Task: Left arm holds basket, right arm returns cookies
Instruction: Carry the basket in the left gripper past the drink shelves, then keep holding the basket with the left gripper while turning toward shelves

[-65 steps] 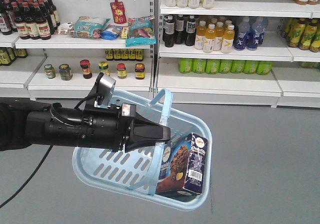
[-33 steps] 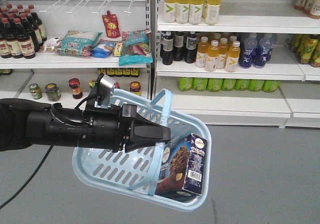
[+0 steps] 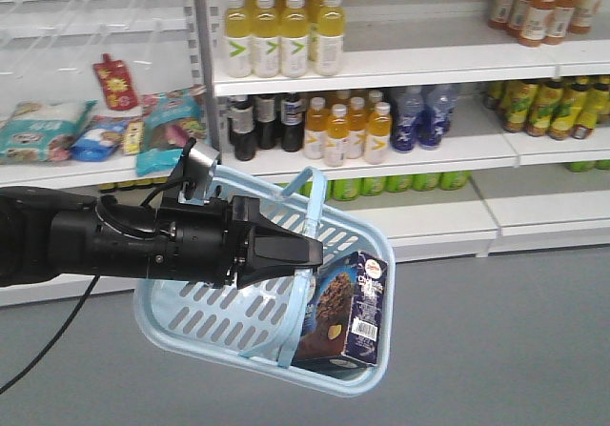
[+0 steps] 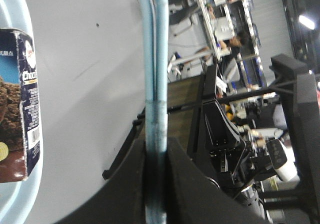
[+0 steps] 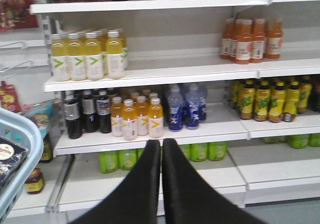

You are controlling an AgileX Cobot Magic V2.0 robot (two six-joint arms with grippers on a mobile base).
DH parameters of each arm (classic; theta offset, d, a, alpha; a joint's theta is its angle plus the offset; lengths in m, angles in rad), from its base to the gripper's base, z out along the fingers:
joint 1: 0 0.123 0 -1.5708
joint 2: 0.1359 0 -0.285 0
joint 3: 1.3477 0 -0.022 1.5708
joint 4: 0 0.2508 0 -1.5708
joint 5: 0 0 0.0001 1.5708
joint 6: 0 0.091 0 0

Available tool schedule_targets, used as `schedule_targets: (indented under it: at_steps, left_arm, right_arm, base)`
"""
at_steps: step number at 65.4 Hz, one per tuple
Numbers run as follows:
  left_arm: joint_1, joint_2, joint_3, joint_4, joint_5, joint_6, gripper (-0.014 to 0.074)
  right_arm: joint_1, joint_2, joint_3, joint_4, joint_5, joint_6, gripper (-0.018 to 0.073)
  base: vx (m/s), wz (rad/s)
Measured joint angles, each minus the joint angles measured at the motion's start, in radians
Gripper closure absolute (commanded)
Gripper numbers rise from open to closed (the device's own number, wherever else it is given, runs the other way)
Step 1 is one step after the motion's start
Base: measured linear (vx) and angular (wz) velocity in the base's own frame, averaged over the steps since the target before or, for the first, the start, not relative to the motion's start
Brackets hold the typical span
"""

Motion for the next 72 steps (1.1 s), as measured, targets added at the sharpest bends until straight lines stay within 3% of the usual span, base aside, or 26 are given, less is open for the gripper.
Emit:
schedule_targets:
  at_steps: [72]
  left_arm:
    - [0.0,0.0,0.0,-0.001,0.003,0.0,0.0602]
  right_arm:
    - [0.0,0.0,0.0,0.0,0.0,0.0,0.0563]
  base:
    - [0.23,-0.82]
